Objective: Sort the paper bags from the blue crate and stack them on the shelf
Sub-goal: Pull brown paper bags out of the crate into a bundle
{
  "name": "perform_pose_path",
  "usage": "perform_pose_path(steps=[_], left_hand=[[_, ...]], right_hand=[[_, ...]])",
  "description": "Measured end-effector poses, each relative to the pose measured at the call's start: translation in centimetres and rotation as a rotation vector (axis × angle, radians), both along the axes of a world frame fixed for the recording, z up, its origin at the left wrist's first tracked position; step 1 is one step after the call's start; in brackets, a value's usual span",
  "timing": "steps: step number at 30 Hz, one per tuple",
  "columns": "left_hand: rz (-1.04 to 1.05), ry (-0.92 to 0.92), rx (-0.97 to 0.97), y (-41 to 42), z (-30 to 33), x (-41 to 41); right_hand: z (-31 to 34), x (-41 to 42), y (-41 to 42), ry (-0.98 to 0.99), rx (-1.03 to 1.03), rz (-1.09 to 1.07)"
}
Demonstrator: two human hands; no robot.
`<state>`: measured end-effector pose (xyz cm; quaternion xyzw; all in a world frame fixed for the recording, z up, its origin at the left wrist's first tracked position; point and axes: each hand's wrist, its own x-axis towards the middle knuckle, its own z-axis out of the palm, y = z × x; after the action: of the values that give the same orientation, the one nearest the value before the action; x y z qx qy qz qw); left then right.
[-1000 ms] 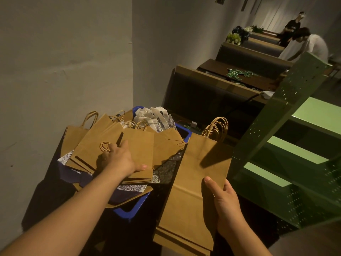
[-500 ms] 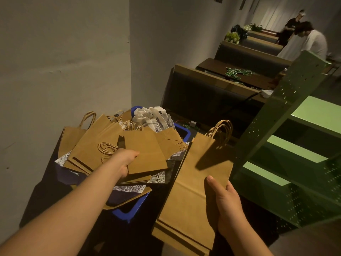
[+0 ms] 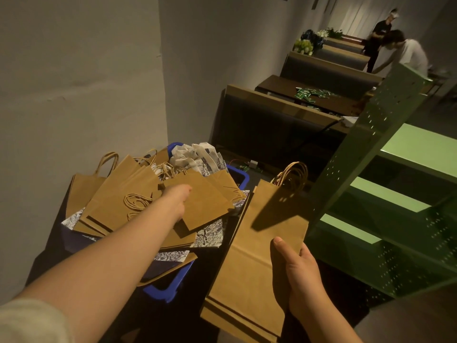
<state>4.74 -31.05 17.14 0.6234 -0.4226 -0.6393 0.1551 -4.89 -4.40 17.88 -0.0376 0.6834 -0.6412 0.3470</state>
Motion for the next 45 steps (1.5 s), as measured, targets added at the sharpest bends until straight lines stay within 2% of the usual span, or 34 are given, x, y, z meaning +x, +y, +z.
perform_pose_path(steps=[7, 16, 20, 24, 27, 29, 32, 35, 39, 45], left_hand=[[-0.008, -0.009, 0.176, -0.9, 0.4, 0.2], [0.102, 0.027, 0.211, -1.4, 1.8, -1.5], [0.144, -0.021, 0.241, -1.9, 0.8, -2.0], [0.199, 0.142, 0.216, -1.9, 0.1, -2.2], [0.111, 0.124, 0.128, -1.6, 0.2, -1.6], [0.217, 0.207, 0.167, -1.7, -0.3, -1.1], [0.314, 0.271, 0.108, -1.6, -1.9, 0.1], [0.258, 0.227, -0.014, -0.9, -2.7, 1.7], [0.034, 0.311, -0.138, 2.6, -0.6, 4.0], [-0.182, 0.395, -0.147, 7.1, 0.2, 5.5]], right_hand=[[-0.3, -0.2, 0.5, 0.020, 0.011, -0.011], [0.0, -0.4, 0.3, 0.000, 0.016, -0.018], [0.2, -0.8, 0.4, 0.009, 0.020, -0.028], [0.0, -1.2, 0.7, 0.015, 0.030, -0.037], [0.0, -1.3, 0.7, 0.003, 0.022, -0.041], [0.2, -1.3, 0.7, -0.007, -0.008, -0.039], [0.5, -1.2, 0.6, -0.024, -0.080, -0.030], [1.0, -1.4, 0.5, -0.065, -0.155, -0.019], [2.4, -1.3, 0.1, -0.036, -0.196, 0.047], [4.1, -0.1, -0.6, 0.099, -0.192, 0.136]])
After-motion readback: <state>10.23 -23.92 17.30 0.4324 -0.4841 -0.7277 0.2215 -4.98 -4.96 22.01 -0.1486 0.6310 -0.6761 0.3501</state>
